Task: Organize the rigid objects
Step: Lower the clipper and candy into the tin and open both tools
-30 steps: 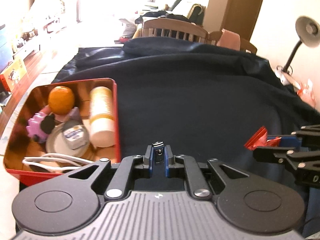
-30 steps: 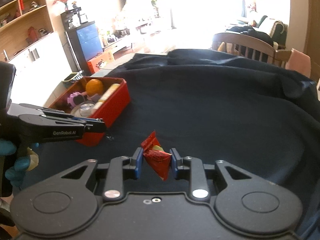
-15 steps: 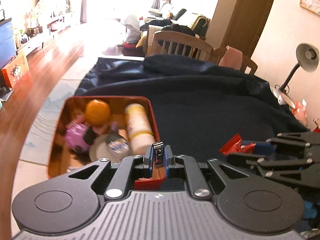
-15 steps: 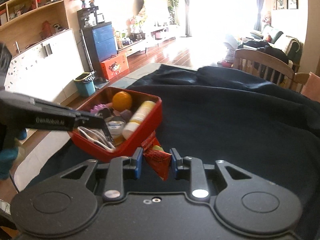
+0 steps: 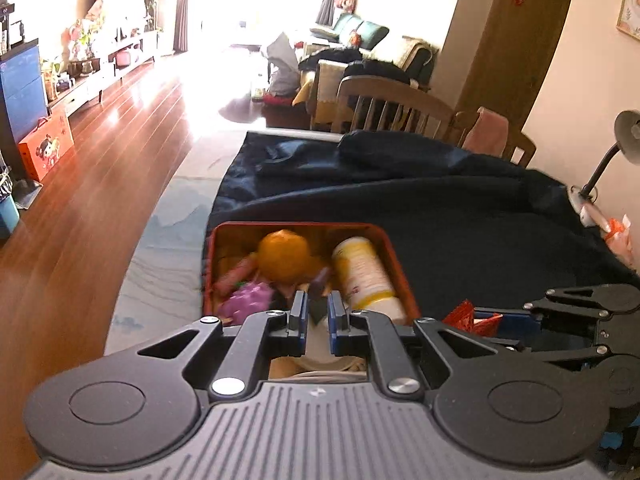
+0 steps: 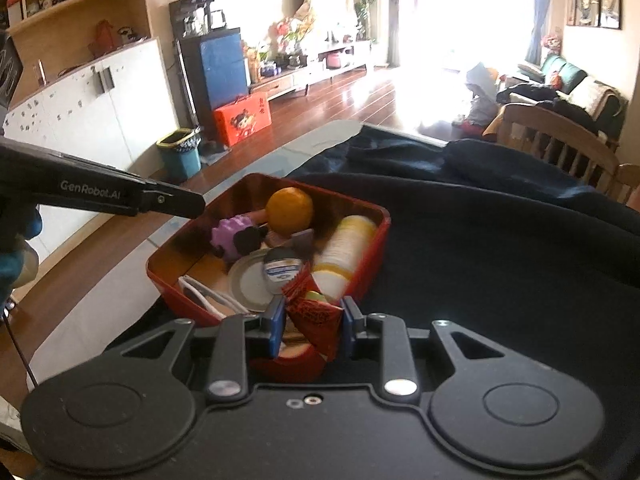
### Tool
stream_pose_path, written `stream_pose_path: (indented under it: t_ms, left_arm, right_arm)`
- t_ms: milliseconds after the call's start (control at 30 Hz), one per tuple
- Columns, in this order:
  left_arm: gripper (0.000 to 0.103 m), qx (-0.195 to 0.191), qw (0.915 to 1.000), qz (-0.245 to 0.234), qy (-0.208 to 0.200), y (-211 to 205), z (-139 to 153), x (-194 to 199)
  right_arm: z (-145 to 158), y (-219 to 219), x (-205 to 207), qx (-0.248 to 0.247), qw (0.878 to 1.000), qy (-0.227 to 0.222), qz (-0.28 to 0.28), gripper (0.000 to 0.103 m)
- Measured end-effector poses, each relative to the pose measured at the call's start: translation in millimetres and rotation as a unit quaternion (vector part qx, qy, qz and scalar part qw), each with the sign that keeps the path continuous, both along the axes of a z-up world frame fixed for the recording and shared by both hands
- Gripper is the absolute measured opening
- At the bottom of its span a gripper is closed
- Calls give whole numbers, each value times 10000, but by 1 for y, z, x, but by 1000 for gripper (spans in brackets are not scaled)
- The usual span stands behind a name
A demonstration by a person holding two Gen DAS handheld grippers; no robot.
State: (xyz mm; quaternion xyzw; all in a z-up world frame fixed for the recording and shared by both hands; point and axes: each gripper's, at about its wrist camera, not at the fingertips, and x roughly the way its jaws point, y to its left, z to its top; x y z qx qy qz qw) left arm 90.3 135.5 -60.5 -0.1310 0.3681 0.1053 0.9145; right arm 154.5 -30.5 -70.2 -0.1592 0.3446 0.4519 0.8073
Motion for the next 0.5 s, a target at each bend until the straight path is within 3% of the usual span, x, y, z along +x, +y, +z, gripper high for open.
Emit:
stream_pose_path:
  t_ms: [233, 500]
  left_arm:
    - [10, -105, 9991, -67, 399, 21, -26, 2]
    - [10, -100, 9981, -268, 539, 29, -41, 5]
  right_arm:
    - [-18, 37, -7, -322, 9994, -52, 141, 31]
    - [-34, 54, -11, -576, 9983, 6, 81, 35]
